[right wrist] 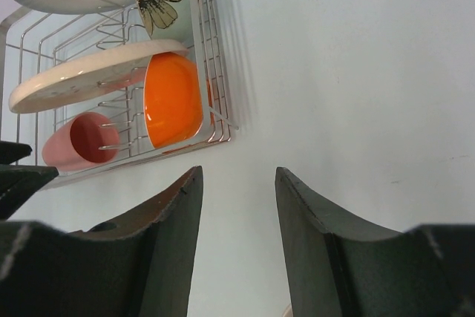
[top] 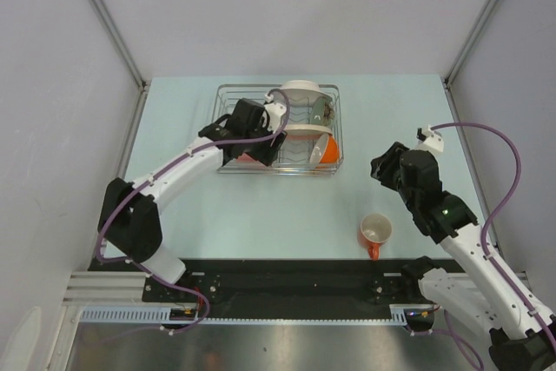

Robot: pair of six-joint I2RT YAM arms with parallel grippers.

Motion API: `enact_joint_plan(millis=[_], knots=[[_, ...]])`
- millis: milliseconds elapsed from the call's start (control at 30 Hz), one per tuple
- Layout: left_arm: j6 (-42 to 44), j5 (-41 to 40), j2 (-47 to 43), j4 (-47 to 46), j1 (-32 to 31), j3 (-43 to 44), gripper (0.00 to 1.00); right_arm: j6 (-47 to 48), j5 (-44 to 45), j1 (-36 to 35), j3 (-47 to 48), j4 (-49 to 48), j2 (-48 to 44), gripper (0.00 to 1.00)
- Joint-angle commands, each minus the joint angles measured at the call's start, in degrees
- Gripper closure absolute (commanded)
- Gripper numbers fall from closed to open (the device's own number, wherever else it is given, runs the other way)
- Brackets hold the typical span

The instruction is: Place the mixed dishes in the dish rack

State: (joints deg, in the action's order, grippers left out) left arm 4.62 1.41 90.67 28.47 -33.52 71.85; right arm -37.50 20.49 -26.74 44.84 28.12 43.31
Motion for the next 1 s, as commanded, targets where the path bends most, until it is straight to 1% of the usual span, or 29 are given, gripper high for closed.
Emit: enact_joint_plan(millis=[0,233,367,500,700,867,967], knots=[[-3.6,4.7,-2.8,1.3,0.1,5.4,0.32,-0.2,0.3,-0.5,0.3,-0.4,0.1,0.51],[-4.1,-4.3,-0.9,-6.0,-0.1,-0.7,0.32,-0.1,0.3,-0.8,0.4,-0.7,0.2,0.51],[-3.5,-8.5,0.9,-10.3,-0.2,-2.4,0.32,0.1,0.6,-0.8,0.0,-0.4,-0.6,0.51],[-2.3,-10.1,3.5,-13.7,-0.2,-2.8,0.32,0.0,0.3,-0.8,-0.3,-0.4,-1.4,0.51],[-0.8,-11.3,6.4,-16.4,-0.4,-3.5,0.32,0.7,0.2,-0.9,-0.4,-0.3,-2.4,0.51],[2.3,-13.2,5.7,-17.4,-0.3,-6.5,0.32,0.5,0.3,-0.9,-0.4,0.1,-2.6,0.51],[4.0,-13.6,3.9,-16.3,-0.2,-8.7,0.32,0.1,0.3,-0.9,-0.6,0.1,-2.5,0.51]])
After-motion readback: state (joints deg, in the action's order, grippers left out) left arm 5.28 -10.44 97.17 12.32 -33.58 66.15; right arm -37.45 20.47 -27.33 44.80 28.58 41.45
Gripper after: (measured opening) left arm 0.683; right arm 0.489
